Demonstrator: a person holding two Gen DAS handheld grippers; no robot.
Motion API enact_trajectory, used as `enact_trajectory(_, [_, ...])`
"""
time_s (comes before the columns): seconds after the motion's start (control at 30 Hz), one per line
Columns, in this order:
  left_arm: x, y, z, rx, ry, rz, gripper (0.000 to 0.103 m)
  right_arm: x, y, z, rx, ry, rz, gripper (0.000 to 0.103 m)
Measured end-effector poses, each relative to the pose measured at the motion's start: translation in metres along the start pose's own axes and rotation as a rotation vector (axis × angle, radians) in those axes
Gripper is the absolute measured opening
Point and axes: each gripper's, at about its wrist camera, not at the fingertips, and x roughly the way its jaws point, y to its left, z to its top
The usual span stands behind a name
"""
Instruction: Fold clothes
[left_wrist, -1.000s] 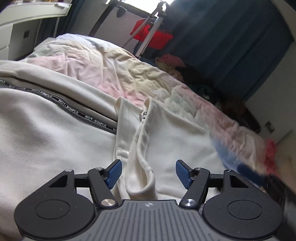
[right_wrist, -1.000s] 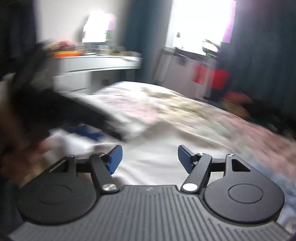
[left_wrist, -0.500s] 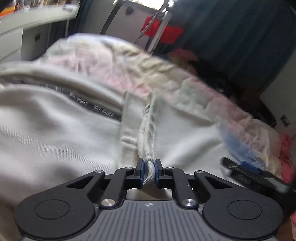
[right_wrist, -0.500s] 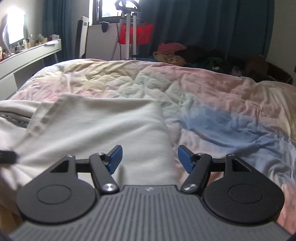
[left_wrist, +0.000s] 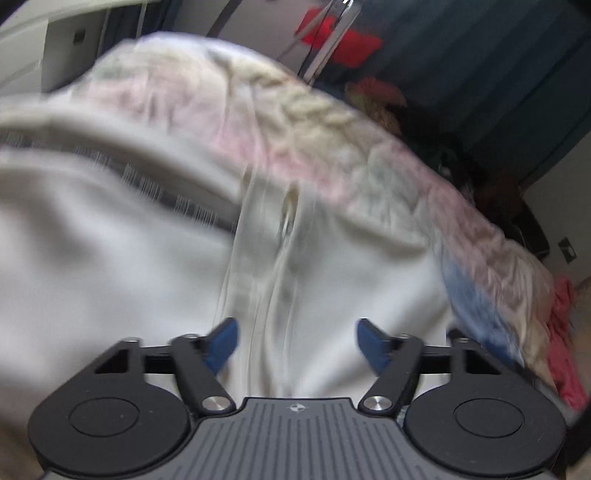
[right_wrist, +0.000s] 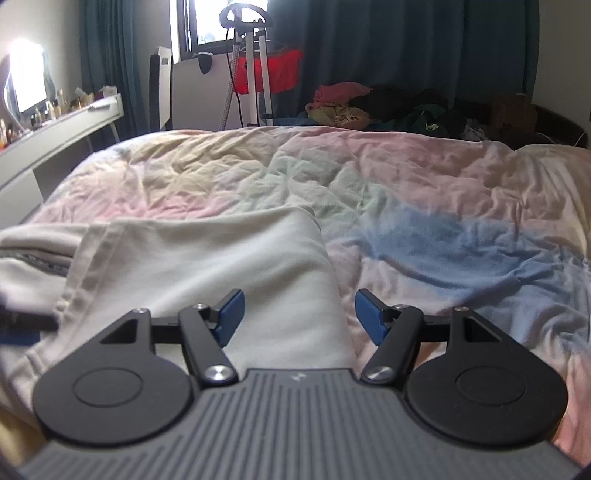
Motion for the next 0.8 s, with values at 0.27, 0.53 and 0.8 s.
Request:
enact_trajectory(0.27, [0.083, -0.028, 0.069, 0.05, -0.085, -0.009, 0.065, 0.005, 0.002, 0.005, 0.017, 0.004, 0.03, 0.068])
enact_trajectory(0.53, [0.112, -0.021, 0.072, 0.071, -0.037, 0.15, 0.012, 0.022, 0.012, 0.007, -0.027, 0.01, 0.075, 0.068])
enact_trajectory(0.8, [0.106, -0.033, 0.059, 0.128, -0.099, 0.308, 0.017, 0.035, 0.005, 0.002, 0.002, 0.034, 0.09, 0.068])
